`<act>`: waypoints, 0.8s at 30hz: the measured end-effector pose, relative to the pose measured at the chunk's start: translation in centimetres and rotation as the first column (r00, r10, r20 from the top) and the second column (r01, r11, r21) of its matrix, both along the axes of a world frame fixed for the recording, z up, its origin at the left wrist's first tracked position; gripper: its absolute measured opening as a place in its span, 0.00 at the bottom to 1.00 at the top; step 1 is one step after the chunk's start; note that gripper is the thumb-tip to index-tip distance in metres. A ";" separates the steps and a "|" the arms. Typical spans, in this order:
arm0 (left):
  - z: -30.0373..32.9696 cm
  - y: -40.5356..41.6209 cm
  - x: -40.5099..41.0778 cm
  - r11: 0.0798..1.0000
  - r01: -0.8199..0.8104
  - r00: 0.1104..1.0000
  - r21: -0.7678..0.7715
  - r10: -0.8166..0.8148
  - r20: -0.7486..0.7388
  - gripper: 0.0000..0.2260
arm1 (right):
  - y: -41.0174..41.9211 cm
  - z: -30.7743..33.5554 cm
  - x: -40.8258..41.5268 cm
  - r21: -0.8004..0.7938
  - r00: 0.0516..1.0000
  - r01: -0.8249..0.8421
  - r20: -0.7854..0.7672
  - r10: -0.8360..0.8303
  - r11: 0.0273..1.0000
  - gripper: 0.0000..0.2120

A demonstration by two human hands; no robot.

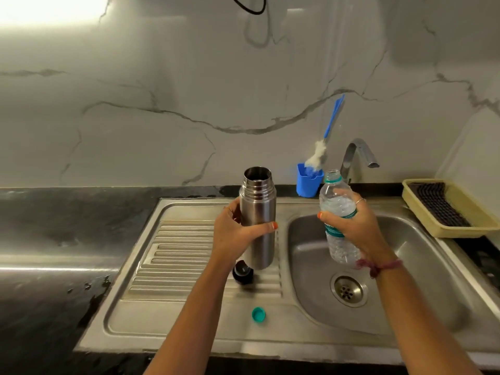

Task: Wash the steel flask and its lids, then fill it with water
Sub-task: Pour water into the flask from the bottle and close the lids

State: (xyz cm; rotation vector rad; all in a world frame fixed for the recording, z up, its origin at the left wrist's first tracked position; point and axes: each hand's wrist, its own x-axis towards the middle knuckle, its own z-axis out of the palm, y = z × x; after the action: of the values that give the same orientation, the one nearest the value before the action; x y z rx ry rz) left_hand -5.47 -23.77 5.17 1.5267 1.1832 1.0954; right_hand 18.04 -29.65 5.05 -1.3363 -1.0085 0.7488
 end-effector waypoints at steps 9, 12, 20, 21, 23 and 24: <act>1.4 1.5 -5.4 0.996 -0.085 0.996 0.023 0.086 -0.029 0.23 | 0.9 -1.9 -3.2 -0.017 0.992 0.026 -0.122 -0.028 1.000 0.28; 0.7 2.2 -6.5 0.992 -0.125 0.992 0.015 0.126 -0.032 0.24 | 1.0 -2.4 -3.6 -0.040 0.993 0.042 -0.106 -0.046 0.998 0.28; -2.7 4.2 -7.8 0.976 -0.198 0.980 -0.087 0.195 -0.041 0.28 | 0.8 -4.2 -3.8 -0.113 0.997 0.068 -0.036 -0.072 0.991 0.28; -3.2 4.4 -7.9 0.973 -0.205 0.978 -0.101 0.202 -0.042 0.28 | 0.8 -4.4 -3.8 -0.123 0.997 0.068 -0.033 -0.073 0.990 0.27; -4.2 4.7 -8.0 0.970 -0.213 0.977 -0.118 0.210 -0.039 0.30 | 0.7 -4.8 -4.0 -0.144 0.997 0.068 -0.017 -0.071 0.987 0.26; -4.6 4.8 -8.1 0.969 -0.215 0.977 -0.126 0.212 -0.036 0.30 | 0.7 -4.9 -4.0 -0.150 0.998 0.066 -0.010 -0.068 0.986 0.25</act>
State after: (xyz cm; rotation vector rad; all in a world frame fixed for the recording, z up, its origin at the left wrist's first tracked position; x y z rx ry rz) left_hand -13.59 -18.95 0.55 1.3389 1.4319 1.1198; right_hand 14.03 -28.91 0.10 -1.4845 -0.9045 0.7954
